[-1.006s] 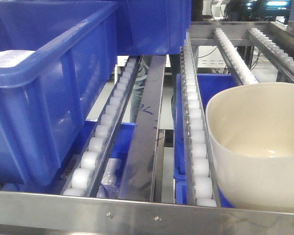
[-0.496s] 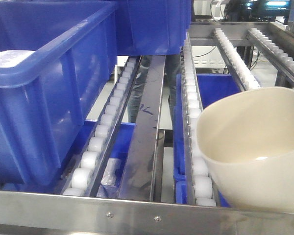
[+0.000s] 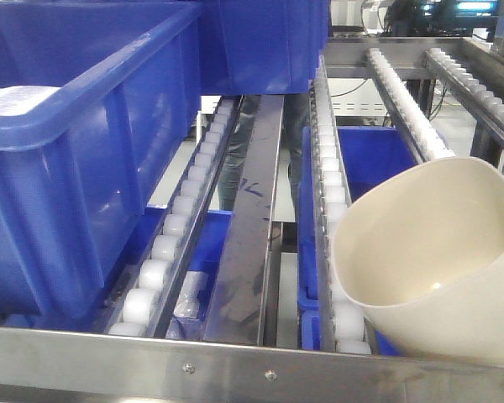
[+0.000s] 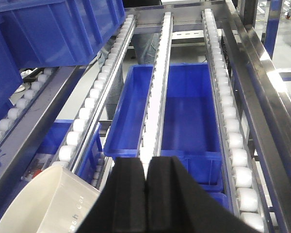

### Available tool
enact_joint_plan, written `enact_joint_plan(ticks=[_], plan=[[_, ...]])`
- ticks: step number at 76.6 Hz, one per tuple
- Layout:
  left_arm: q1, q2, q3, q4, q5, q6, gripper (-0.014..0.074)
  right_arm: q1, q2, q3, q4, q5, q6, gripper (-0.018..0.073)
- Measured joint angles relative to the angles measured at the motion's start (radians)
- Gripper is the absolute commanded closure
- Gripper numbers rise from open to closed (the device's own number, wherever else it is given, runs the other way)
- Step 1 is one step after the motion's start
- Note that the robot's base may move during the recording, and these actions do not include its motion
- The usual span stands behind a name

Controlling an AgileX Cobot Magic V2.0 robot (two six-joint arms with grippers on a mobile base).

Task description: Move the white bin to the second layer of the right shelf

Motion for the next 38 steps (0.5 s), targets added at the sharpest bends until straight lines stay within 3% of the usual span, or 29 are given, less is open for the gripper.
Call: enact_joint_plan(ticks=[18,31,38], plan=[[0.000,0.000,0.000,0.000,0.000,0.000,0.0512,0.000,0.000,0.004,-0.004,-0.003,0.000,0.0539],[0.000,0.000,0.000,0.000,0.000,0.000,0.0512,0.000,-0.012,0.069,-0.004,-0.104,-0.009,0.0539],[0.000,0.000,0.000,0.000,0.000,0.000,0.0512,0.000,-0.047,0.127,0.032,-0.179,-0.077,0.0539]])
